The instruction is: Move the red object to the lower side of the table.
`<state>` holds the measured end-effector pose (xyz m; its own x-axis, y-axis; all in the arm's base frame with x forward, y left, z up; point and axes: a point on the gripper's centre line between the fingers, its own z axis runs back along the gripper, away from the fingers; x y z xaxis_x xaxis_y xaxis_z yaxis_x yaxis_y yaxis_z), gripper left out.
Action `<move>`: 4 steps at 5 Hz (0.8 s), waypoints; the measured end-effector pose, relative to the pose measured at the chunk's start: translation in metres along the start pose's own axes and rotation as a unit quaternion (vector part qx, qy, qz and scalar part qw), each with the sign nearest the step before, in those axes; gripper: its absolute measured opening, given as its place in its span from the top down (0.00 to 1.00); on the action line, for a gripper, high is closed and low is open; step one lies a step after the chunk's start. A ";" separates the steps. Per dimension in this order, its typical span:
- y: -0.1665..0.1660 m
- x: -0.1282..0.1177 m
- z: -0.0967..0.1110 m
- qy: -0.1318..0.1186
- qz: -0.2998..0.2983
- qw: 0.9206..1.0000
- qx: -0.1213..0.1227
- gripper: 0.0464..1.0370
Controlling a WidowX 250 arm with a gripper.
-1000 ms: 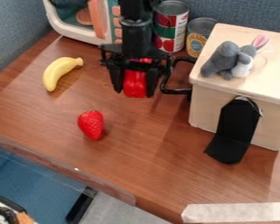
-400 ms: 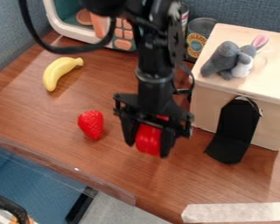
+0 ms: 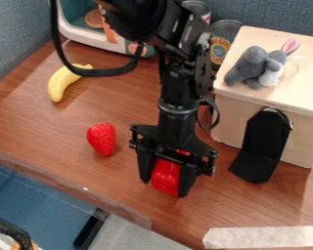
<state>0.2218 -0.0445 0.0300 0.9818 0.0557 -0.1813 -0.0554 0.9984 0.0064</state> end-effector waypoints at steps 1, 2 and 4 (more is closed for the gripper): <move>0.004 -0.003 -0.007 0.024 0.014 1.000 0.004 0.29; 0.007 -0.004 -0.007 0.026 0.025 0.999 -0.001 0.25; 0.008 -0.008 0.001 0.009 0.035 0.999 -0.011 0.03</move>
<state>0.2136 -0.0370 0.0322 0.9722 0.1249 -0.1980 -0.1276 0.9918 -0.0010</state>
